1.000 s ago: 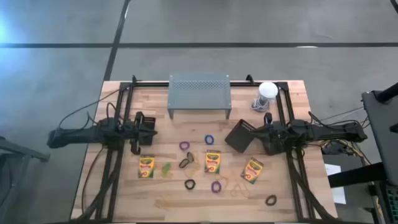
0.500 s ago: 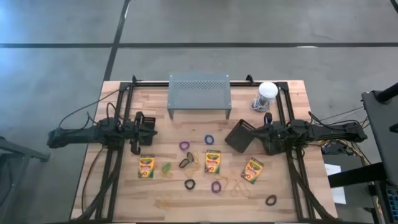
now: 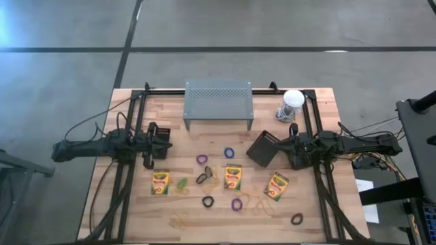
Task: Pick & Place Office Desk Supplies
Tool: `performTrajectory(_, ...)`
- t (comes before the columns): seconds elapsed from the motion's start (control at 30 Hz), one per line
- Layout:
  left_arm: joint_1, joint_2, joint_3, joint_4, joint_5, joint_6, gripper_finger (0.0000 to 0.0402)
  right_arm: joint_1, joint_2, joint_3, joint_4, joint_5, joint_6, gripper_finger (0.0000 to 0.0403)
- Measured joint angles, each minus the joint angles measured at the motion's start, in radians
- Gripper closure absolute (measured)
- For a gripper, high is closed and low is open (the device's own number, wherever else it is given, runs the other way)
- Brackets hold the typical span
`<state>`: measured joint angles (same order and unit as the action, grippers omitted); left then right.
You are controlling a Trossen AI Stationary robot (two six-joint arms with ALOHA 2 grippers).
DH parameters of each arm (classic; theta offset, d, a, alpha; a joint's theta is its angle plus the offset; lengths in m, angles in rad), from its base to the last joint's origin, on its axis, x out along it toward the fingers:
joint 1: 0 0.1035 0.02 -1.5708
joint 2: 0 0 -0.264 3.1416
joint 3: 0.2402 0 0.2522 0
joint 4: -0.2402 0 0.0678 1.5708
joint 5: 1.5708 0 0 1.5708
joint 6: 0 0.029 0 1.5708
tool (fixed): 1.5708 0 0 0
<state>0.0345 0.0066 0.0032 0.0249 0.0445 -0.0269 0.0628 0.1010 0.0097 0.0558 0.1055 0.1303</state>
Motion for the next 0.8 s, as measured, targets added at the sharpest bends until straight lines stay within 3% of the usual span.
performTrajectory(0.37,0.0,0.0,0.0,0.0,0.0,0.0,0.0386,0.0,0.001,0.0,0.036,0.0,-0.047,0.0351)
performTrajectory(0.67,0.0,0.0,0.0,0.0,0.0,0.0,0.0386,0.007,0.03,0.0,0.262,0.0,0.345,0.0351)
performTrajectory(0.8,0.0,0.004,0.0,0.0,0.0,0.0,0.0386,0.074,0.145,0.001,0.46,-0.024,0.354,0.0351)
